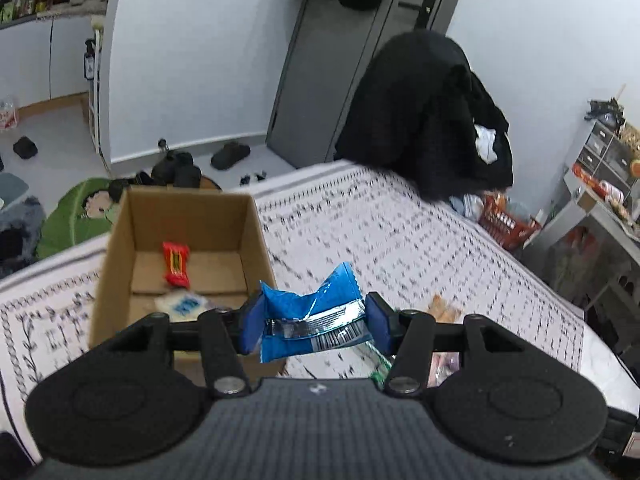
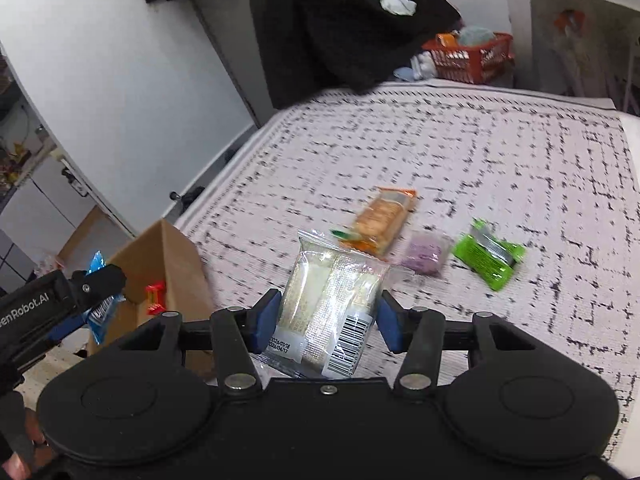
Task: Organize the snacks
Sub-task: 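Carry the blue candy and cheese-stick pack over the box and open both tools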
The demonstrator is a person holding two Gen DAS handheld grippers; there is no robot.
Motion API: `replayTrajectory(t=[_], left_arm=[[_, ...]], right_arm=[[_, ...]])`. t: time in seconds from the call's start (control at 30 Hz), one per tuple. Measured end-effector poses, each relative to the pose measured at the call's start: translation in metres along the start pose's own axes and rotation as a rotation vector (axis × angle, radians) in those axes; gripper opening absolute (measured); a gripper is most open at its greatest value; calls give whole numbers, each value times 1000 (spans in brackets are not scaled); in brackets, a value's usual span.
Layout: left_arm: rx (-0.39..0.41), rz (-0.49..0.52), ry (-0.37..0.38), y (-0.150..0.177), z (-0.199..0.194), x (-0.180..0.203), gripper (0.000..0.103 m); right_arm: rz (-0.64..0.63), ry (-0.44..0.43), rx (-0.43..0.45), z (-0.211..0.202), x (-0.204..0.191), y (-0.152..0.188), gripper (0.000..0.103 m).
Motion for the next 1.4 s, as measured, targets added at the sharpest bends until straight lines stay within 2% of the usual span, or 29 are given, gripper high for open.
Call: replayTrajectory(t=[0.43,0.67,0.9,1.4], left_arm=[[83,-17,-30,-43,-17,-33,53],[101,-41,-49,-54,-21,-58,53],[111,-76,-64,-60,-23,-84,53],[94,-240,-69,-52,-10,-147,53]], right_arm=[[-25,-39,25,-5,-51,-11,50],[-34,-76,25,-5,-85,-7,50],[-61,-102,15,0,-117,-1,49],[-98,-132,-23,22,-164,16,49]])
Point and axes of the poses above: each gripper's, at about its wrist camera, not at the fingertips, and z roughly the way its jaws point, x to its right, y to its underside, the point moved 4 cm from there along z, roughly the way its jaws point, and after that the axes turned 3 degrees about z, right-handed, at the moved point
